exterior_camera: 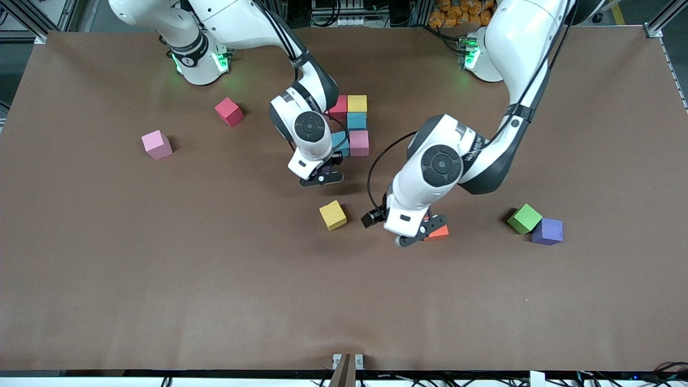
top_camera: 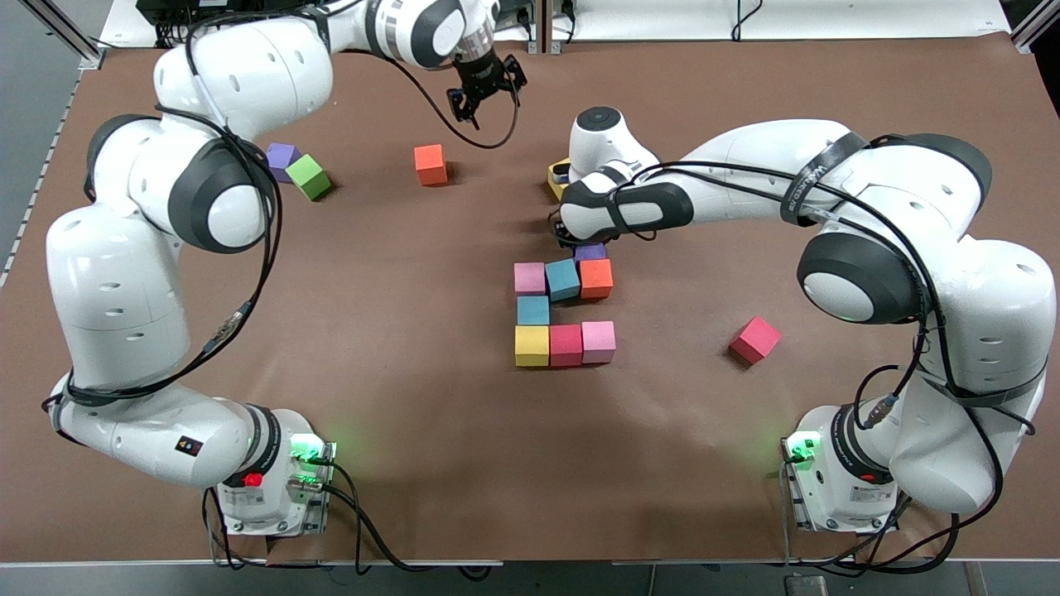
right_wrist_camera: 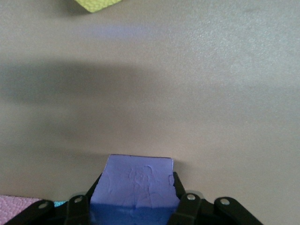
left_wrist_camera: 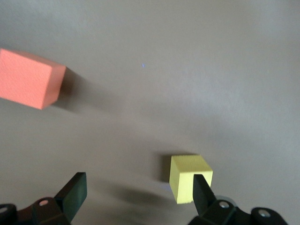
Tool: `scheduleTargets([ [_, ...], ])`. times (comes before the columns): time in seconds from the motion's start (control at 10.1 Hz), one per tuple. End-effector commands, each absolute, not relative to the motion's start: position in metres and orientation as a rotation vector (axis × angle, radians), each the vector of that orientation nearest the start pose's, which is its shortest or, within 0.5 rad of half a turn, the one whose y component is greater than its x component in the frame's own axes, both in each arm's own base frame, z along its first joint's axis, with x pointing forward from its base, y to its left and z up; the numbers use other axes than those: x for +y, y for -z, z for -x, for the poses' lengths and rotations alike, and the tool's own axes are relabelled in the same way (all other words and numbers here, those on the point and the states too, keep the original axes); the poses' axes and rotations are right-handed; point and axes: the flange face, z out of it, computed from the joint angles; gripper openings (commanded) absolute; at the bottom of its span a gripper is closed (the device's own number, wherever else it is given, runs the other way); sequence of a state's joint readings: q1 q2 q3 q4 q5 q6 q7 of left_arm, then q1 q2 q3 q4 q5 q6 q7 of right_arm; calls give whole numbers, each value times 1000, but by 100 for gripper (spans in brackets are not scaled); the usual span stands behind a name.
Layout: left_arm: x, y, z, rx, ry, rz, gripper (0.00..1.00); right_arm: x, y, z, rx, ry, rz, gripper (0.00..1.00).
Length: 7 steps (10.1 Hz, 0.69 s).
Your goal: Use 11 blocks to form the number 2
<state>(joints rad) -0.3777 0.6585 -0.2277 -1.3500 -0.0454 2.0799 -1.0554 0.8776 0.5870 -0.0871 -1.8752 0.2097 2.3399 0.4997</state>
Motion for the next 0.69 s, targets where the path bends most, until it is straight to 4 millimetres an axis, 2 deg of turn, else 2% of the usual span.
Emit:
scheduleTargets([
  [0.0, -346, -363, -645, -893, -110, 3197, 100, 439, -191, -427, -213, -209, 3114, 0],
  [0.3, -300, -364, -661, -818, -62, 3126, 100, 440, -191, -426, -216, -207, 3113, 0],
  [0.4, -290, -368, -662, -784, -76, 3121, 100, 440, -192, -427, -216, -206, 3112, 20],
  [0.5, -279, -371, -663, -772, -97, 3105, 100, 441, -192, -426, -220, -205, 3112, 76],
  [0.59, -265, -376, -666, -748, -106, 3106, 100, 441, -192, -425, -230, -201, 3115, 100],
])
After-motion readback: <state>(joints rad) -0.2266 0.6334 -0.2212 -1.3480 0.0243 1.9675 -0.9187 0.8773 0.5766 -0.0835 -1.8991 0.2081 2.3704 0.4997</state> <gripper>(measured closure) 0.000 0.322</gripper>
